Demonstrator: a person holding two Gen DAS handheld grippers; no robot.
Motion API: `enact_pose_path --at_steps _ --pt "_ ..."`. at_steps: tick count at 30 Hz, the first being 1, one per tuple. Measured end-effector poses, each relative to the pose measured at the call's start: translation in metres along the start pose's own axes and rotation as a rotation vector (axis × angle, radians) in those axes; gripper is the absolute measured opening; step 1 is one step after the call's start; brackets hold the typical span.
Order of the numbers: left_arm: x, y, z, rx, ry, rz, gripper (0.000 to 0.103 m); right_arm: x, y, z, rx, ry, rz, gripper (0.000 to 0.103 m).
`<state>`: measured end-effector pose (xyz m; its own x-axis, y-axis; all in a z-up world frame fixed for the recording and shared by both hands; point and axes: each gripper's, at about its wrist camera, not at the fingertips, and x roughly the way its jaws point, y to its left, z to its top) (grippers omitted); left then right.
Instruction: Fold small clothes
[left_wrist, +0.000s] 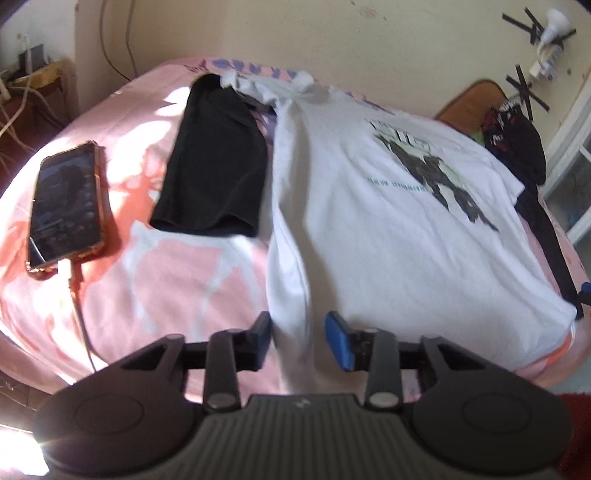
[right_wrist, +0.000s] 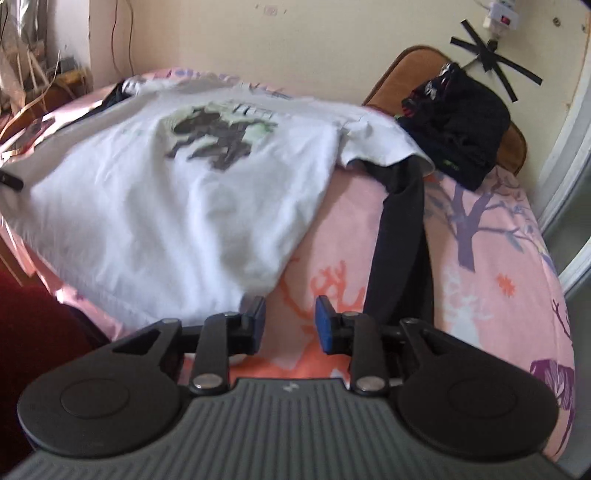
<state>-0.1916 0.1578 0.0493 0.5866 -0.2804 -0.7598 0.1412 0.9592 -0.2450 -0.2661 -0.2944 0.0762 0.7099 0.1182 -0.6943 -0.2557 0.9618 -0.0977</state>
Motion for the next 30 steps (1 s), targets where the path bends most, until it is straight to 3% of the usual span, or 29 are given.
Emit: enact_pose_path --at_steps 3,6,12,15,18,21,24,26,28,30 --pt "-0.018 0.016 0.005 -0.064 -0.092 -0.008 0.043 -0.006 -0.007 0.028 0.068 -0.127 0.085 0.035" --pt "-0.035 0.03 0.006 -0.116 -0.177 -0.027 0.043 0.008 0.019 0.062 0.053 -0.188 0.175 0.038" --pt "-0.065 0.05 0.003 -0.143 -0.317 0.002 0.043 0.067 0.111 0.142 -0.163 -0.228 0.434 0.039" --pt "-0.074 0.063 -0.004 -0.162 -0.353 0.049 0.043 0.098 0.178 0.175 -0.31 -0.208 0.573 0.042" --pt "-0.079 0.082 -0.011 -0.189 -0.363 0.1 0.043 0.132 0.253 0.191 -0.474 -0.151 0.709 0.059" --pt "-0.081 0.102 -0.017 -0.23 -0.355 0.127 0.043 0.171 0.308 0.196 -0.563 -0.048 0.757 0.062" --pt "-0.083 0.119 -0.019 -0.266 -0.353 0.145 0.043 0.204 0.343 0.198 -0.616 0.054 0.76 0.075" --pt "-0.085 0.129 -0.019 -0.284 -0.356 0.155 0.043 0.21 0.349 0.198 -0.637 0.022 0.755 0.069" --pt "-0.084 0.136 -0.015 -0.297 -0.359 0.16 0.043 0.21 0.353 0.21 -0.647 0.034 0.746 0.008" --pt "-0.082 0.14 -0.007 -0.304 -0.365 0.159 0.043 0.21 0.352 0.237 -0.607 0.049 0.722 0.007"
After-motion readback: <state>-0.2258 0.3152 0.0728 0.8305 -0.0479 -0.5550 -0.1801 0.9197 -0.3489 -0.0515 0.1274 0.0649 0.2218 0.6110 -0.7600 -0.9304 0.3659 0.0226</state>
